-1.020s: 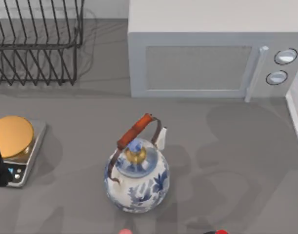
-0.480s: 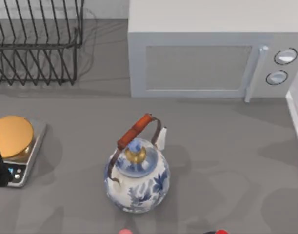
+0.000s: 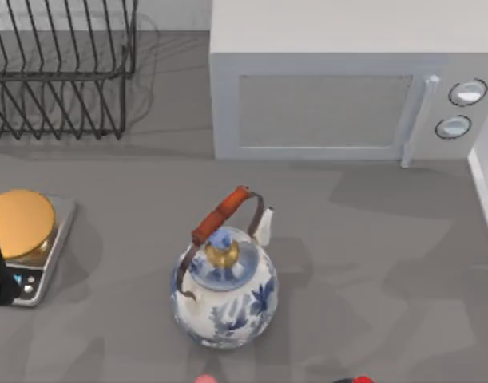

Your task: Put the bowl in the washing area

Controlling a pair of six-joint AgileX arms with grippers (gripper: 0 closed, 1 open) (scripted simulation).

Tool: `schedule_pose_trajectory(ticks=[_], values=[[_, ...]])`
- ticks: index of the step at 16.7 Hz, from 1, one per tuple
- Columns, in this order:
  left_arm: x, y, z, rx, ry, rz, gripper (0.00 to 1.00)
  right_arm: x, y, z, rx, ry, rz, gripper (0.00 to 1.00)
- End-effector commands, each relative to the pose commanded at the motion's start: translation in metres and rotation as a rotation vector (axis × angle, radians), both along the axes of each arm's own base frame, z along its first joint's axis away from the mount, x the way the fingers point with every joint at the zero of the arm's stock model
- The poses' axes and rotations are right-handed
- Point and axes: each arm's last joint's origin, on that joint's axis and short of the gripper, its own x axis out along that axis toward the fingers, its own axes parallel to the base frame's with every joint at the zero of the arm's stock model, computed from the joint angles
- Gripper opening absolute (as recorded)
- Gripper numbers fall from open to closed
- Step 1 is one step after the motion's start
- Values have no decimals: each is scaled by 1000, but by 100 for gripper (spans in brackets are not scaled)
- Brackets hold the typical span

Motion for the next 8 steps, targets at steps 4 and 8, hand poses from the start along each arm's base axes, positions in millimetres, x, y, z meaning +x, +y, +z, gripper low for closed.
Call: schedule_pose_trajectory(ticks=[4, 8], values=[[0, 0, 0, 0, 0, 0, 100, 0, 0, 0, -3, -4, 1, 0], [0, 0, 0, 0, 0, 0, 100, 3, -3, -8, 2, 2, -2, 0]])
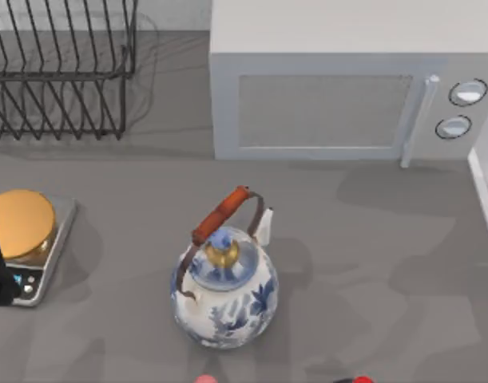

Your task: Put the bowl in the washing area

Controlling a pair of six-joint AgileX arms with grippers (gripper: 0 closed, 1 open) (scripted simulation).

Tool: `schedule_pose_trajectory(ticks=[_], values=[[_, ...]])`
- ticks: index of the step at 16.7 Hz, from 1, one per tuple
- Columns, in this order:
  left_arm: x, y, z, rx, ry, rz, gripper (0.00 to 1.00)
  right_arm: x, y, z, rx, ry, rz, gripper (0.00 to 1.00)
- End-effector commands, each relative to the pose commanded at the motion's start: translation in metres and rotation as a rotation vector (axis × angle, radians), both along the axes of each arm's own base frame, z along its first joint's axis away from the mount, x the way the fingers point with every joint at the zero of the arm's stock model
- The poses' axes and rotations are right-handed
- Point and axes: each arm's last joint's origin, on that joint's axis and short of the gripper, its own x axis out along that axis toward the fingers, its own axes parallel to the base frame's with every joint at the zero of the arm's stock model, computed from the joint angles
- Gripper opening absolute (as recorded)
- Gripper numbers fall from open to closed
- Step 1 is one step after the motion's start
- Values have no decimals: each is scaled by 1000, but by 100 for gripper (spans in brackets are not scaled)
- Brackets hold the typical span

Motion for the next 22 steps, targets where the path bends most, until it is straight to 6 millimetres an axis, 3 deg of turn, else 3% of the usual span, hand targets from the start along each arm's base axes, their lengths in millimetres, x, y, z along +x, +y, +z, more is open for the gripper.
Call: schedule_pose_trajectory(ticks=[3, 6, 12, 15, 19, 22], values=[[0, 0, 0, 0, 0, 0, 100, 7, -6, -27, 4, 7, -3, 0], [0, 0, 0, 0, 0, 0, 100, 10, -9, -67, 0, 3, -4, 0], [0, 0, 0, 0, 0, 0, 100, 0, 0, -131, -8, -11, 2, 0], [0, 0, 0, 0, 0, 0, 100, -3, 3, -142, -5, -5, 3, 0], [0, 0, 0, 0, 0, 0, 100, -3, 3, -142, -5, -5, 3, 0], [0, 0, 0, 0, 0, 0, 100, -3, 3, -142, -5, -5, 3, 23]])
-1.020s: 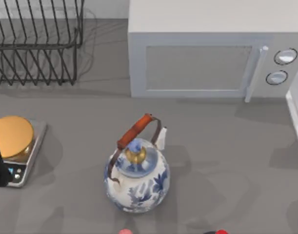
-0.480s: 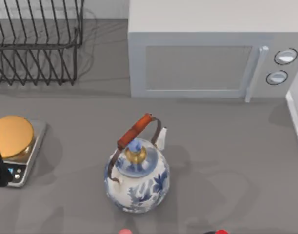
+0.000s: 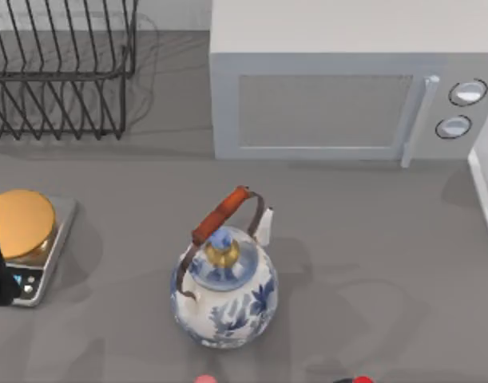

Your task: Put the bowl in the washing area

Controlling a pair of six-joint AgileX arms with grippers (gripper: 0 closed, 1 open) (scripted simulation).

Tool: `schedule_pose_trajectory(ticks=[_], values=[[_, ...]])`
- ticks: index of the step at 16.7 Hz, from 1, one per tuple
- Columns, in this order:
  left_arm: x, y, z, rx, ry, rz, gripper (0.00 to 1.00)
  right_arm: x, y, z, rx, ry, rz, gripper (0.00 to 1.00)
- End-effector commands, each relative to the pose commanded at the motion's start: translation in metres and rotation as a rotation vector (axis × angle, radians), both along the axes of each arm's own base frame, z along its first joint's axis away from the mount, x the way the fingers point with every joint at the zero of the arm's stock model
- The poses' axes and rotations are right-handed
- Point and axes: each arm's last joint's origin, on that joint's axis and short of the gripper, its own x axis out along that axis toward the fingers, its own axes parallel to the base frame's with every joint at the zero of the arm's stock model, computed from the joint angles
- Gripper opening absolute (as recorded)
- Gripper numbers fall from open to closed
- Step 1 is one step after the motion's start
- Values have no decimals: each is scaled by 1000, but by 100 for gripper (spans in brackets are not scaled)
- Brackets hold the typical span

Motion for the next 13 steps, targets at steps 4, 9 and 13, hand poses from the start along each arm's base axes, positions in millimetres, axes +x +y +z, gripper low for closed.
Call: schedule_pose_trajectory(ticks=[4, 9, 13], values=[[0, 0, 0, 0, 0, 0, 100, 0, 0, 0, 0, 0, 0, 53], [0, 0, 0, 0, 0, 0, 100, 0, 0, 0, 0, 0, 0, 90], [0, 0, 0, 0, 0, 0, 100, 0, 0, 0, 0, 0, 0, 100]])
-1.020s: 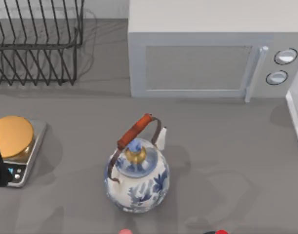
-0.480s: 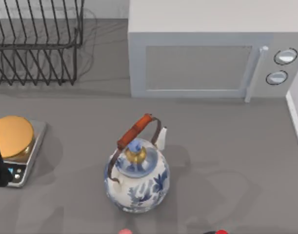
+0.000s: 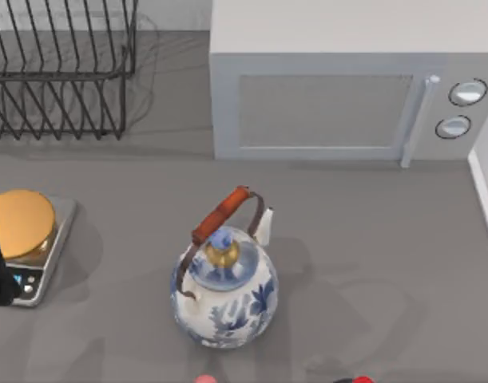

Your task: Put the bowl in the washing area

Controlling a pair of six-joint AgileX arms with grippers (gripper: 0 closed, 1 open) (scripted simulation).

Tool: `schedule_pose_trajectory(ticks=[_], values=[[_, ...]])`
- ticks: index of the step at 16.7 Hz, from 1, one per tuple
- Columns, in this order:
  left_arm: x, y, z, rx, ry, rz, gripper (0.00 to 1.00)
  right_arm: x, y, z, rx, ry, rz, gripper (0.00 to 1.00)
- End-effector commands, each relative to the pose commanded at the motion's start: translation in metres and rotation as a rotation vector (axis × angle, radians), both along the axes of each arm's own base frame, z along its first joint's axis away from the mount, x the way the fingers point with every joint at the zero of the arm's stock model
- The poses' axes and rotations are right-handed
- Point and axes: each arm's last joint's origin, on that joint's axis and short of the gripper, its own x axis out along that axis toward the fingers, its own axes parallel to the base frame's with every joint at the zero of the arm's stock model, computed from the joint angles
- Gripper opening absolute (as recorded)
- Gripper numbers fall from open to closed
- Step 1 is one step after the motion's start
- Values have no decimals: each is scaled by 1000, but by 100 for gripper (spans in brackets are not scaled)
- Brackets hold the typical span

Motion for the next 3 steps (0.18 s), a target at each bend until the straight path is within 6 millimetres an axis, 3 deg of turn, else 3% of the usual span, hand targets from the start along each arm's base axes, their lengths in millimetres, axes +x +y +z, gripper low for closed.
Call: schedule_pose_trajectory(ticks=[3], values=[[0, 0, 0, 0, 0, 0, 100, 0, 0, 0, 0, 0, 0, 100]])
